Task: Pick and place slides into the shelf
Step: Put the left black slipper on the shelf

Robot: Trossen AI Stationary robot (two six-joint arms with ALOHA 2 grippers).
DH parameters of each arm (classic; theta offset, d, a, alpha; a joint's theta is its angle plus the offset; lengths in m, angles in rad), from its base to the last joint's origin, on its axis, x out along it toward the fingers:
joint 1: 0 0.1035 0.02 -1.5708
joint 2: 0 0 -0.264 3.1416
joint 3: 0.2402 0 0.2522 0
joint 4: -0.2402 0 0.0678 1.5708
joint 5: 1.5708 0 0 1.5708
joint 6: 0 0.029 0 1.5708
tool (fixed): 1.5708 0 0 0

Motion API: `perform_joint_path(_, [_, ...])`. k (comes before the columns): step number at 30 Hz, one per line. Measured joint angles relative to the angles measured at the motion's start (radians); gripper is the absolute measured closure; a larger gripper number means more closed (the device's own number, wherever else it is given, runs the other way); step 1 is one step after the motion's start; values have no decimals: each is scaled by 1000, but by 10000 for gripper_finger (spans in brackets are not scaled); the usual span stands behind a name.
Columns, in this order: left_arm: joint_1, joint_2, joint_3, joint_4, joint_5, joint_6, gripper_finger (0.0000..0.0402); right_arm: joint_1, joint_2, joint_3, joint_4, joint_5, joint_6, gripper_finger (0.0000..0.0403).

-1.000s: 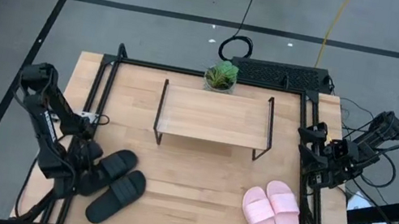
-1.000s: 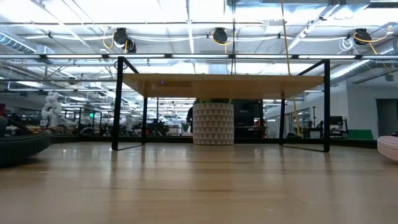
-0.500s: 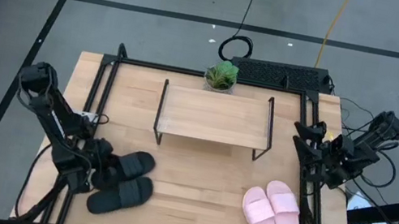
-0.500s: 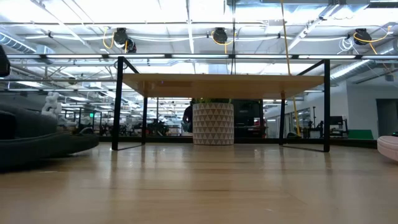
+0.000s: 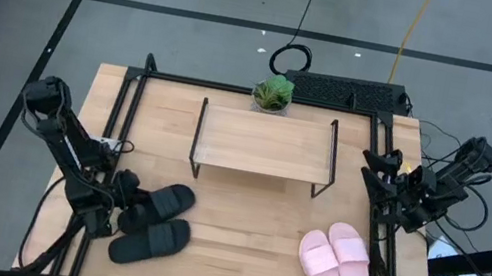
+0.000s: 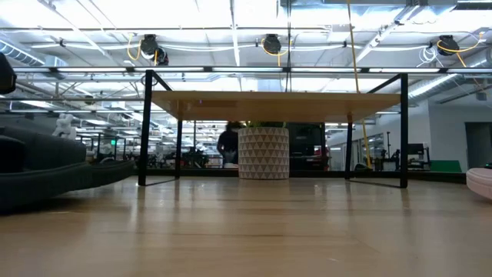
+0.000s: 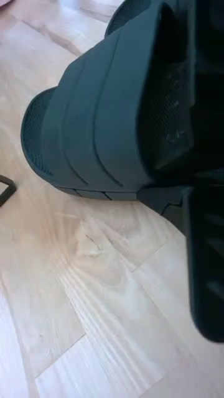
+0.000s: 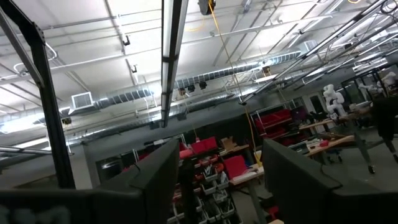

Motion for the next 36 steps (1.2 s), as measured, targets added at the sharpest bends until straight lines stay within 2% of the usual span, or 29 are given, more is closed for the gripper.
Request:
perform_joint_path(6, [-1,-16,0,3,1,-19,400,0,0,0,0,0,8,184])
perform_joint_path(11, [-21,-89,3,-12,2,-17,401,0,0,0,0,0,8,184])
perform_joint_path(21, [-45,-402,9,-225,29,-24,401,0,0,0,0,-1,8,184])
perform_joint_path(24, [-44,-496,39,-261,29,14,402,0,0,0,0,-1,8,184])
perform_joint_path(30, [-39,-588,221,-361,22,82,402,0,0,0,0,-1,8,184])
perform_joint_path(32, [-20,-587,311,-384,-37,107,402,0,0,0,0,0,8,184])
perform_joint_path(36, [63,-559,500,-387,-249,264,402,0,0,0,7,0,7,183])
